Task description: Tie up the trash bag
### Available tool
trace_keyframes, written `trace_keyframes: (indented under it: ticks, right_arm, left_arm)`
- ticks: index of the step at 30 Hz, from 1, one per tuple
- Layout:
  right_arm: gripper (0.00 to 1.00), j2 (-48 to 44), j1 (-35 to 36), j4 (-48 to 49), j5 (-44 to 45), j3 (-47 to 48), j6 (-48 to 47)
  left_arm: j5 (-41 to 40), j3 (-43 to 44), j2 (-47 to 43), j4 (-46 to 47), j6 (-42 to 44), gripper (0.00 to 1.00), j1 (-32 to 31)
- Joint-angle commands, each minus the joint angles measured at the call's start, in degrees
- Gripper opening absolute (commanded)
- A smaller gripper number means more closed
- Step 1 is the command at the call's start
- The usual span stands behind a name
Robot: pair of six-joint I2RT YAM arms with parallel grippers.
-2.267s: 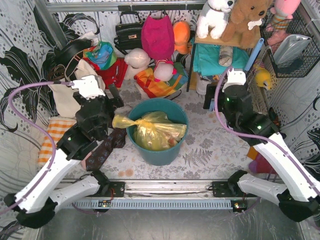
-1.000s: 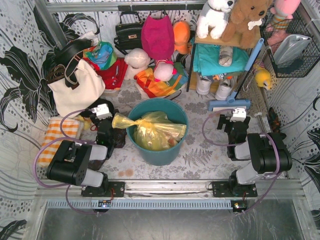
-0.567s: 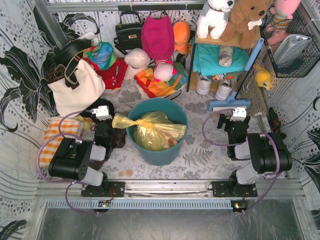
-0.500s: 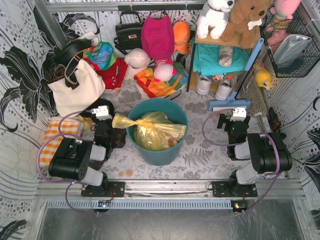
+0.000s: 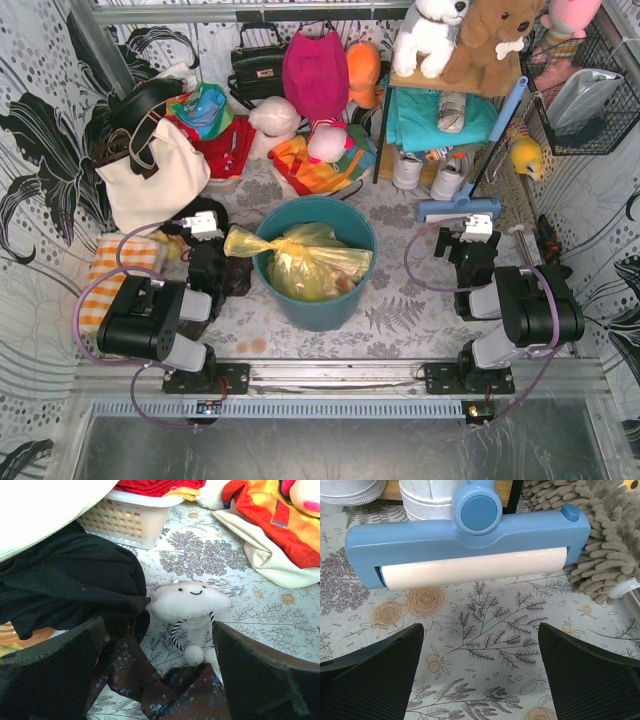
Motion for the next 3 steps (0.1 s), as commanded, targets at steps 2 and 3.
trace_keyframes:
  ticks: [2,3]
  right_arm:
    - [0.97,0.29,-0.22,2.94,-0.78,0.88,0.09]
    - [0.97,0.21,-0.22,2.92,-0.83,0.86,0.09]
  left_arm:
    - [-0.21,1.24,0.3,2.23,-0.49,0.98,0.7]
    - [-0.14,1.17,0.27,2.26,-0.48,0.98,0.74]
